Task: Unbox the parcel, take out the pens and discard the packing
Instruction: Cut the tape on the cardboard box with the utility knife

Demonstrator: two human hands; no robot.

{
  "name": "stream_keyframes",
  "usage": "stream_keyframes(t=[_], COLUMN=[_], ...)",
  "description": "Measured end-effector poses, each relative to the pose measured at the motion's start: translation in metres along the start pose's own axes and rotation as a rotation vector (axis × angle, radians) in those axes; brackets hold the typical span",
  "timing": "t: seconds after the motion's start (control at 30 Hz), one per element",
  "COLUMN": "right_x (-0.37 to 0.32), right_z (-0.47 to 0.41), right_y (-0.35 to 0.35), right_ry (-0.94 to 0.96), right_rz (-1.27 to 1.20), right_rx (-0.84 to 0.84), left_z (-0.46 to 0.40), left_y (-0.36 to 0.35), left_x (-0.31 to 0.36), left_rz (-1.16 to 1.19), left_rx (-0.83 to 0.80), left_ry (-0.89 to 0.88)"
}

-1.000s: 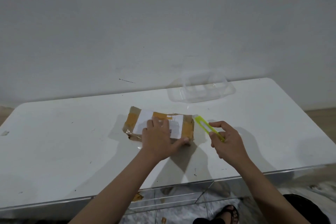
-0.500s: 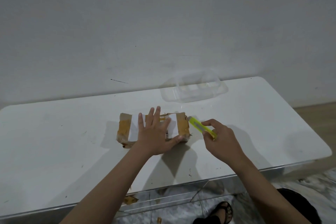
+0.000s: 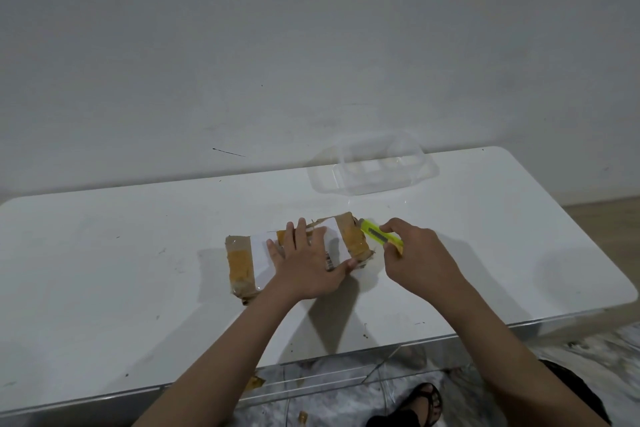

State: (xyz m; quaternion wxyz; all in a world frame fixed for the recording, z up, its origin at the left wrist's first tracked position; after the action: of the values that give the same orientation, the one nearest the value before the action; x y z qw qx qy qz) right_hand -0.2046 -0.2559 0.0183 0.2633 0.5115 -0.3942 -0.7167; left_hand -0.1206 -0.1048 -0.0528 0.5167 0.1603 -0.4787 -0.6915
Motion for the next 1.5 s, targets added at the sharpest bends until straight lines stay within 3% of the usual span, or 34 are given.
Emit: stream_keyframes(t=[0.4,1.5], right_x=[-0.026,-0.028], right_z=[-0.009,0.008], right_y=[0.003,0.001], right_ry=[-0.053,-0.105], right_rz=[0.230,0.224], right_rx=[-0.157,-0.180], left_z=[0.004,0.002], left_y=[0.000,-0.003], left_x=[0.000,0.000], left_rz=[-0.017,-0.066], left_rx=[0.010,-0.041], left_ry=[0.022,0.035])
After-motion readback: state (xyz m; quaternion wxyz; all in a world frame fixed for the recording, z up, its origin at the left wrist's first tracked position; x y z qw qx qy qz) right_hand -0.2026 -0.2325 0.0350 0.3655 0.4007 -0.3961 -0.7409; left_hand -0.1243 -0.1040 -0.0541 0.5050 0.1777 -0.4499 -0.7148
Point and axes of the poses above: each hand's wrist, its own z-axis away from the middle knuckle, its own y-axis out of the back of the hand, x = y × z, the point moved 8 cm from there along -z, towards the middle knuckle, and after that the axes turned 11 degrees about -x, right-handed, at the moved point
